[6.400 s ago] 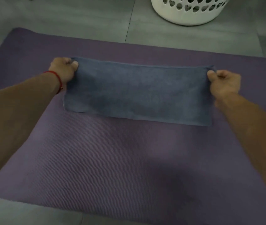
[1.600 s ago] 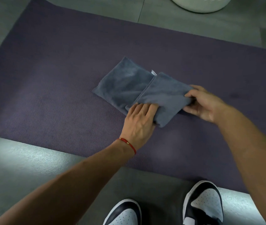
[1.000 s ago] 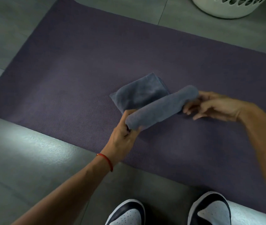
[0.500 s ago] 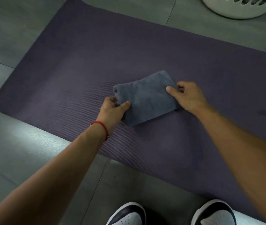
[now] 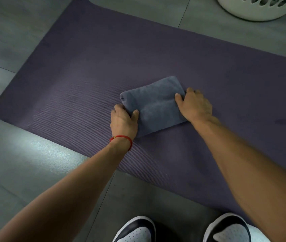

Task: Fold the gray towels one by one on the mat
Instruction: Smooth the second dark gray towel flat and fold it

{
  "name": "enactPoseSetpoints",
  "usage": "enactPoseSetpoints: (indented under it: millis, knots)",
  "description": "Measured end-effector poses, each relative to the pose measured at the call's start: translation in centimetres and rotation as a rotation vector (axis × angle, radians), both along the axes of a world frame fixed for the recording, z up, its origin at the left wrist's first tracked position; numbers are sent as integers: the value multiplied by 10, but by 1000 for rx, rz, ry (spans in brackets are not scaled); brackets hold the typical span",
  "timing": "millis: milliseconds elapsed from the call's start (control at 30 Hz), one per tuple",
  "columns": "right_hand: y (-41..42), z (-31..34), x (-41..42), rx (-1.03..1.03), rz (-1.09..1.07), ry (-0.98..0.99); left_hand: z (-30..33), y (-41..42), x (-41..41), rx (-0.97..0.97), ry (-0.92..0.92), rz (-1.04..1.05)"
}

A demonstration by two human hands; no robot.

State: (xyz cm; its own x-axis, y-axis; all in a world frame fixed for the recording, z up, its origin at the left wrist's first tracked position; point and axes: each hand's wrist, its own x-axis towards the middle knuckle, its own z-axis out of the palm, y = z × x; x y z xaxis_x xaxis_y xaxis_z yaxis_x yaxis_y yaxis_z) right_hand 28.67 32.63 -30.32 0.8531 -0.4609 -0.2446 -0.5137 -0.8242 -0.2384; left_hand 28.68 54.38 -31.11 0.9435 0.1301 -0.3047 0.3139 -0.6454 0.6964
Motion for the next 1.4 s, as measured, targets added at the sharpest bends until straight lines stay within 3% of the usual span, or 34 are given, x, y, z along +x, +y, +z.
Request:
enactPoseSetpoints:
  millis: [133,267,300,367,433,500,567,667,767,833,933,1000,1100,1200,1300,1400]
  knots:
    - [-9,11,-7,166,-108,177,3,6,11,34,82,-65]
    - [-36,23,-48,510,-292,309,4,14,19,-268,358,-38]
    - [-38,25,-60,514,-320,333,6,10,15,-257,360,-62]
    - [-34,22,-80,299,-281,315,6,0,-5,18,76,-252]
    - [-12,19,-91,-38,-134,68,8,-15,-30,340,-425,-504]
    - [8,9,-87,-154,102,-145,-1,-33,-41,480,-616,-752]
    - [13,-13,-83,-135,262,-88,-20,-42,-36,577,-523,-872]
    - [4,-40,-85,-80,240,-48,-36,-44,-28,643,-433,-936]
    - [3,-41,-84,-64,253,-90,-36,-40,-25,570,-429,-969]
    - [10,-34,-86,-120,123,-54,-34,-33,-26,469,-393,-862]
    - [38,-14,-95,-174,-198,31,-21,-18,-41,310,-312,-533]
    - [50,-4,-94,-15,-324,70,-7,-12,-48,175,-130,-383]
    - [27,4,-83,432,-596,84,2,-9,-27,4,276,-182]
    - [-10,21,-76,798,-596,183,16,-12,2,-200,474,-61]
    - [-34,34,-74,899,-530,287,42,-28,16,-329,738,-72]
    - [-61,55,-58,994,-527,298,78,-53,35,-330,841,-111]
